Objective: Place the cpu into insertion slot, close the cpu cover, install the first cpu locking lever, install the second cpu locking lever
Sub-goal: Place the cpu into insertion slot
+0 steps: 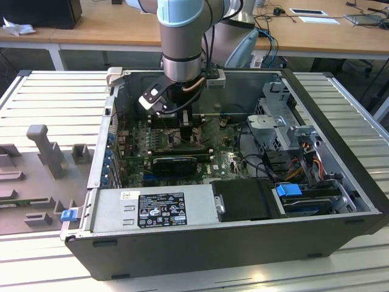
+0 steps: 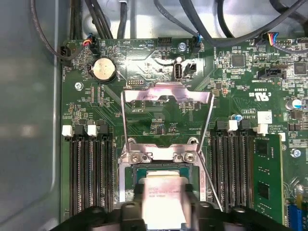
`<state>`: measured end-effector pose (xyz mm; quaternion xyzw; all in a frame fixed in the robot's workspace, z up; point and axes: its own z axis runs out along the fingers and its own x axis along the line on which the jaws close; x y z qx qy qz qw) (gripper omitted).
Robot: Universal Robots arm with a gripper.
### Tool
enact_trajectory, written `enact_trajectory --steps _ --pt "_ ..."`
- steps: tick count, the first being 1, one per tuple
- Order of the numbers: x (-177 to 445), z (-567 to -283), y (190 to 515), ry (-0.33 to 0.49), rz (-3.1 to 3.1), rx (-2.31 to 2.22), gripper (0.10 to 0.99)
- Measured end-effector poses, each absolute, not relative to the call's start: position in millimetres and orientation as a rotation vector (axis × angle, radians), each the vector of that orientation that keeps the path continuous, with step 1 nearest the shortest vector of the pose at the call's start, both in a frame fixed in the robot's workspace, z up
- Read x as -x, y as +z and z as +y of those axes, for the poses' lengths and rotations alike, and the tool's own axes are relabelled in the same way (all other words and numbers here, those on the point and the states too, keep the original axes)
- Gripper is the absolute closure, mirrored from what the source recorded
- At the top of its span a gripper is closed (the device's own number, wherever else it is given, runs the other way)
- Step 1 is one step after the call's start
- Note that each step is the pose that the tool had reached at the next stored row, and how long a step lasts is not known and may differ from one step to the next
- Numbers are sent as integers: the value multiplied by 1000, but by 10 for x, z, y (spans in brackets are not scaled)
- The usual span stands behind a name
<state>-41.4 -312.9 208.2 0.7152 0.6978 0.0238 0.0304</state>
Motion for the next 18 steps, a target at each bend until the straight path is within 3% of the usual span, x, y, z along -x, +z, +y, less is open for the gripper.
enact_trajectory --steps 1,6,18 --pt "413 -3129 2091 73 2151 -2204 733" --pt "413 -3129 2119 68 2149 -2202 973" --pt "414 -3129 2193 68 2148 -2202 980"
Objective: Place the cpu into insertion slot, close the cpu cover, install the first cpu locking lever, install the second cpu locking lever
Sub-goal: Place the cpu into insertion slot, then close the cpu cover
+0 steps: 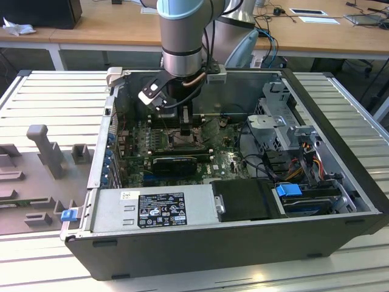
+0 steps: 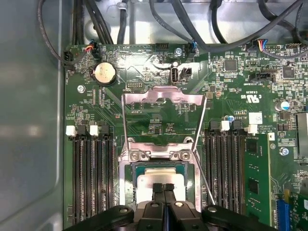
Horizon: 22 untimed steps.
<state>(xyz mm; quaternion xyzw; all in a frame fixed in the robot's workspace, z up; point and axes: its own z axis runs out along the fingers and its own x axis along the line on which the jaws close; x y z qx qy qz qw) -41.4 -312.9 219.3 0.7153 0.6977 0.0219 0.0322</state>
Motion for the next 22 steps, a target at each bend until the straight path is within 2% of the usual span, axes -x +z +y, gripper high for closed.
enact_trajectory --steps 22 --pt "336 -3136 2334 63 2148 -2204 980"
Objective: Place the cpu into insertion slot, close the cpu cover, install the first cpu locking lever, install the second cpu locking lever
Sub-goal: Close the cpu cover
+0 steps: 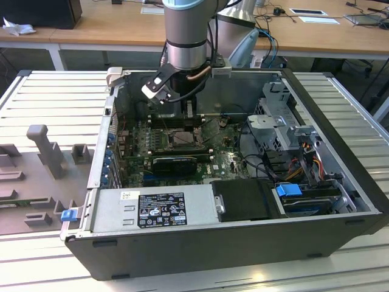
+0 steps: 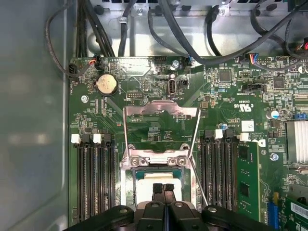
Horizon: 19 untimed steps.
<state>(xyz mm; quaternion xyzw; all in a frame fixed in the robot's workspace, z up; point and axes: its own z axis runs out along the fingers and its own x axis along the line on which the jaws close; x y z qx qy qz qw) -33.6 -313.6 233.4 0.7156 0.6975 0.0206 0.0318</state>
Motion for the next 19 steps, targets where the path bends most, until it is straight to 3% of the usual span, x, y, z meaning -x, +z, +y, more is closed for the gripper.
enact_trajectory --steps 19 --pt "308 -3135 2452 64 2148 -2204 980"
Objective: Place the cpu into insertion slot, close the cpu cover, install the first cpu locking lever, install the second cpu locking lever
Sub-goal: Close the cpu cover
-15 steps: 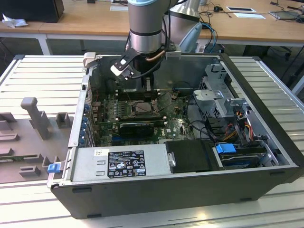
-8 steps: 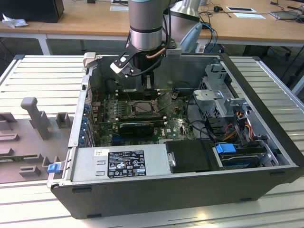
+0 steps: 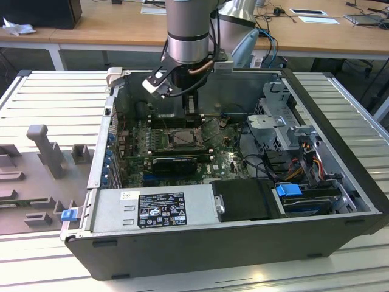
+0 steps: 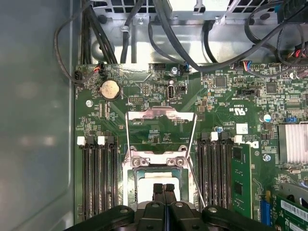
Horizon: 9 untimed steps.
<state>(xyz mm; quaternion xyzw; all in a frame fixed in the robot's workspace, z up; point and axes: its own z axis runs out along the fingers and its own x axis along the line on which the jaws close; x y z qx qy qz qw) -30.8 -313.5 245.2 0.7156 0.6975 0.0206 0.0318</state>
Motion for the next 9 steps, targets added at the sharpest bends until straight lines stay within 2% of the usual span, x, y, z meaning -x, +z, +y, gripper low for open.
enact_trajectory --steps 9 --pt "308 -3135 2499 64 2148 -2204 980"
